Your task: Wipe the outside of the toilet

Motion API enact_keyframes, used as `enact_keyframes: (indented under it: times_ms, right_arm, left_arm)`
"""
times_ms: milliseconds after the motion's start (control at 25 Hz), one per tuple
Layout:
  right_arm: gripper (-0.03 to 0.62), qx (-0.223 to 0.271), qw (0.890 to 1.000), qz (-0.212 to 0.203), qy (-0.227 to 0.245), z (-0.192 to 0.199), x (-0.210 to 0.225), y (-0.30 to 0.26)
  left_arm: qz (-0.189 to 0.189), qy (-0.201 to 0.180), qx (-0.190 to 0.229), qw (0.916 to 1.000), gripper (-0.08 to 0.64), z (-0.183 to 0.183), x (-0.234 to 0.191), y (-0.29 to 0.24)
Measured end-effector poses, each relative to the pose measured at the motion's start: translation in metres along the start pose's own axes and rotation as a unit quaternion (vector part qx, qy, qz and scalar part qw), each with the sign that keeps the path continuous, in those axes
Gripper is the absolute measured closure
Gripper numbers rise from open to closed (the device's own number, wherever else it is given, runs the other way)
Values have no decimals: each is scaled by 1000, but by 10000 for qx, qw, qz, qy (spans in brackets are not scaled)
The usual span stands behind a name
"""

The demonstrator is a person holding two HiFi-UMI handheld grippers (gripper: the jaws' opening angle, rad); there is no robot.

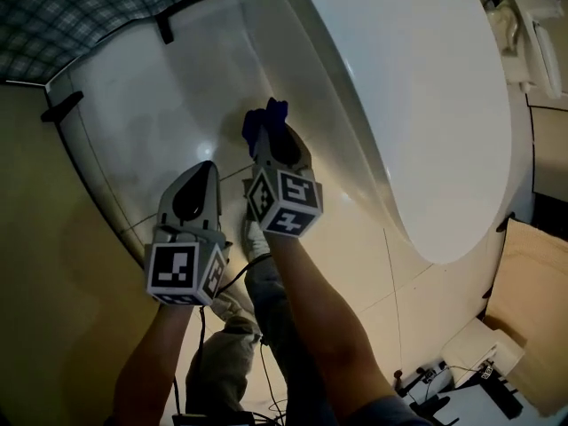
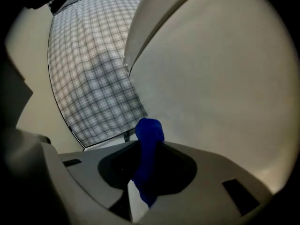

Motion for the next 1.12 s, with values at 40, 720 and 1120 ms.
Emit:
enact_keyframes:
  times_ms: [40,720,1120]
  right_arm:
    - [495,-43,10000,-57,-10,1,-7,-28]
    - [495,-165,9993,-187,268,50,15,-209]
    - [495,-402,9963,732,185,112,97,-18]
  left_arm:
    - [-64,21,6,10000,549,0,-15,-14]
    - [-366,205,153,9990,549,72,-106,-133]
    - [368,-270,-212,9987,549,89,-21,-65]
Point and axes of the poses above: the fingertips, and each gripper's own axes: y backward along the fingers, x to its right, z out of its underside, the point moved 3 cm from there along y, backward along the fingers, and after that the axes turned 4 degrees about -z, right-handed, at the moved point
